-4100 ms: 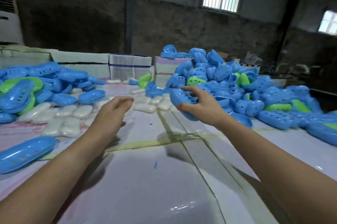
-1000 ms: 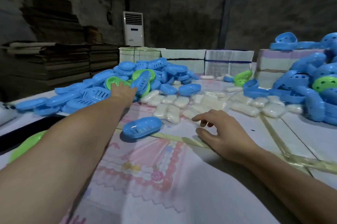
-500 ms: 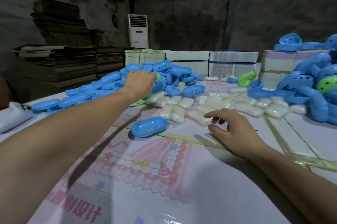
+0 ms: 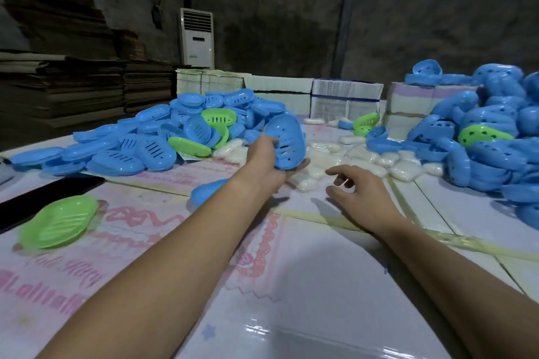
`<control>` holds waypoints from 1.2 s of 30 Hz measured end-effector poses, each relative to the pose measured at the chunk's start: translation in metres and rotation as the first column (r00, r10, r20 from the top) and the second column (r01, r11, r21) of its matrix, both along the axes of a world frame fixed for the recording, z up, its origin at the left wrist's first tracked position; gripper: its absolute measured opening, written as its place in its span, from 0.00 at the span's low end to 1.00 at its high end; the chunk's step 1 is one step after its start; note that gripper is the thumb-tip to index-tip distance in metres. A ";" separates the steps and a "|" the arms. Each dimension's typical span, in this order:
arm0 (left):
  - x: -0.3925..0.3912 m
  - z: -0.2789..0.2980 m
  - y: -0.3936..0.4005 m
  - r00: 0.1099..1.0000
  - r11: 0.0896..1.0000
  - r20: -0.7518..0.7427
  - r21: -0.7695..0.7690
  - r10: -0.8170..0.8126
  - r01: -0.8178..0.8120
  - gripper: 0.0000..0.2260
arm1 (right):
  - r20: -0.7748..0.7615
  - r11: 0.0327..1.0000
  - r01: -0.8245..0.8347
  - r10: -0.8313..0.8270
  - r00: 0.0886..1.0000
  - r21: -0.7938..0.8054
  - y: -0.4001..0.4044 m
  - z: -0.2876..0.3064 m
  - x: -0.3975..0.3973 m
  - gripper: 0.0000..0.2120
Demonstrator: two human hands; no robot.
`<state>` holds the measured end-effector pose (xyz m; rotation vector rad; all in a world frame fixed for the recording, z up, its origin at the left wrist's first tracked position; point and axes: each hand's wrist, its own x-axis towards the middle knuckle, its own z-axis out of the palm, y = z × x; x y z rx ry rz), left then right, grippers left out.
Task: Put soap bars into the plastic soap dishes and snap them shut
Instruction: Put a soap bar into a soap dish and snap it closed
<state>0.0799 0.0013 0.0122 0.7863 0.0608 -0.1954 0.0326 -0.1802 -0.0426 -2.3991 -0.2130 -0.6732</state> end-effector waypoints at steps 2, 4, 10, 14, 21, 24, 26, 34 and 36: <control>-0.002 -0.001 0.004 0.999 0.990 -0.028 -0.136 -0.032 0.028 0.14 | -0.014 1.000 0.014 -0.015 1.000 -0.021 0.000 0.000 0.002 0.14; -0.005 -0.002 0.009 0.997 0.976 -0.020 -0.205 -0.078 0.073 0.11 | -0.036 0.998 0.022 -0.024 0.999 -0.063 0.001 -0.002 0.004 0.16; -0.014 0.001 0.015 0.982 0.971 0.088 -0.155 -0.167 0.179 0.10 | -0.044 0.956 0.085 -0.102 0.994 -0.279 0.019 0.007 0.023 0.20; -0.019 0.004 0.013 0.975 0.977 0.123 -0.080 -0.185 0.196 0.11 | -0.095 0.917 0.098 -0.145 0.985 -0.387 0.045 0.017 0.045 0.20; -0.015 0.006 0.012 0.982 0.988 0.143 -0.075 -0.122 0.134 0.27 | -0.174 0.852 0.094 -0.212 0.962 -0.516 0.067 0.010 0.062 0.22; -0.012 0.002 0.009 0.993 0.992 0.091 -0.091 -0.077 0.085 0.27 | -0.150 0.895 0.136 -0.217 0.965 -0.424 0.052 0.016 0.056 0.20; -0.012 -0.001 0.003 0.997 0.997 0.053 -0.059 -0.047 0.050 0.28 | -0.124 0.971 0.182 -0.201 0.972 -0.154 0.044 0.028 0.050 0.21; -0.024 -0.017 -0.023 0.994 0.992 0.086 0.109 -0.066 0.056 0.20 | -0.027 0.829 -0.060 0.090 0.996 0.556 0.053 0.047 0.012 0.24; -0.028 -0.017 -0.028 0.988 0.990 0.115 0.109 -0.099 0.087 0.16 | -0.034 0.868 -0.049 0.075 0.997 0.494 0.054 0.043 0.008 0.24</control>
